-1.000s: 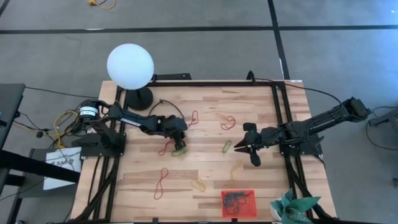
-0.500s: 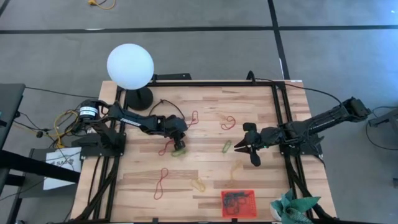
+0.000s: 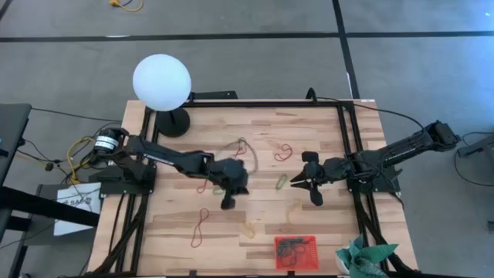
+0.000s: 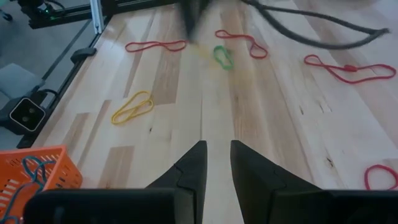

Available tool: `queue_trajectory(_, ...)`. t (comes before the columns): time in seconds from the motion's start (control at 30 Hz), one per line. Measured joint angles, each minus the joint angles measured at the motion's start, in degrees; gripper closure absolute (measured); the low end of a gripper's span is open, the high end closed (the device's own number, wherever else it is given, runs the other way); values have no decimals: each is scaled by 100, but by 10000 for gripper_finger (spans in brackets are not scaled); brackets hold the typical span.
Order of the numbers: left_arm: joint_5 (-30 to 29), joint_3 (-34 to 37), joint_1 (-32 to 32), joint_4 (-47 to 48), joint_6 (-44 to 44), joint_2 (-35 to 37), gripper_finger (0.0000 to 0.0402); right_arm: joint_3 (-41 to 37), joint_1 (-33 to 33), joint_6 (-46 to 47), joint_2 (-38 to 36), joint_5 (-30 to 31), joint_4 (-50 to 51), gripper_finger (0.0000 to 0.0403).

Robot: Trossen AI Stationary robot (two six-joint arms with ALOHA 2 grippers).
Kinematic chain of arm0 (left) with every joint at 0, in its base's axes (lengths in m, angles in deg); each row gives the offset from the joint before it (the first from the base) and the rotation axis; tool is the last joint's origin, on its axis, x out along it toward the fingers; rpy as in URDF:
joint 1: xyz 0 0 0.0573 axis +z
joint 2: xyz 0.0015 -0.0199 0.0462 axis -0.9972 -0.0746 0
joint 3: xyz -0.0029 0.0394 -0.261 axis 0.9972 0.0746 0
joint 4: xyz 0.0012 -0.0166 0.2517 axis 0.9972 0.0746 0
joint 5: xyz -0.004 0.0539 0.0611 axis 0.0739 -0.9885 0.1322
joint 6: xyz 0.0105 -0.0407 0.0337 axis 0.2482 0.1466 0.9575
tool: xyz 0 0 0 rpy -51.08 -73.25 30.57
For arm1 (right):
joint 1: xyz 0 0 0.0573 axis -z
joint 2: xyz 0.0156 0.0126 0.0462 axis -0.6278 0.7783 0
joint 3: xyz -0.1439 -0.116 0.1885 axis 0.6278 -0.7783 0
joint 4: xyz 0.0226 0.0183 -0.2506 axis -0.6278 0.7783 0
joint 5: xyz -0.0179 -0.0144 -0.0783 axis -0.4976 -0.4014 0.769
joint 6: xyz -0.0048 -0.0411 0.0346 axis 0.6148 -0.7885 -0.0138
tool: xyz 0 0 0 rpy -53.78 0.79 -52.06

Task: Pick and place items into bin
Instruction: Put the yellow rubber band into the orange bin

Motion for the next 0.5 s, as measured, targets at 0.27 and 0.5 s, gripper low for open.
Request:
queue_trajectory(0.27, 856, -1295, -752, 36, 628, -55, 401, 0, 0, 32, 2, 12, 19, 337)
queue_trajectory(0.5, 819, -1549, -1090, -582, 1057, -55, 401, 0, 0, 2, 0, 17, -184, 337)
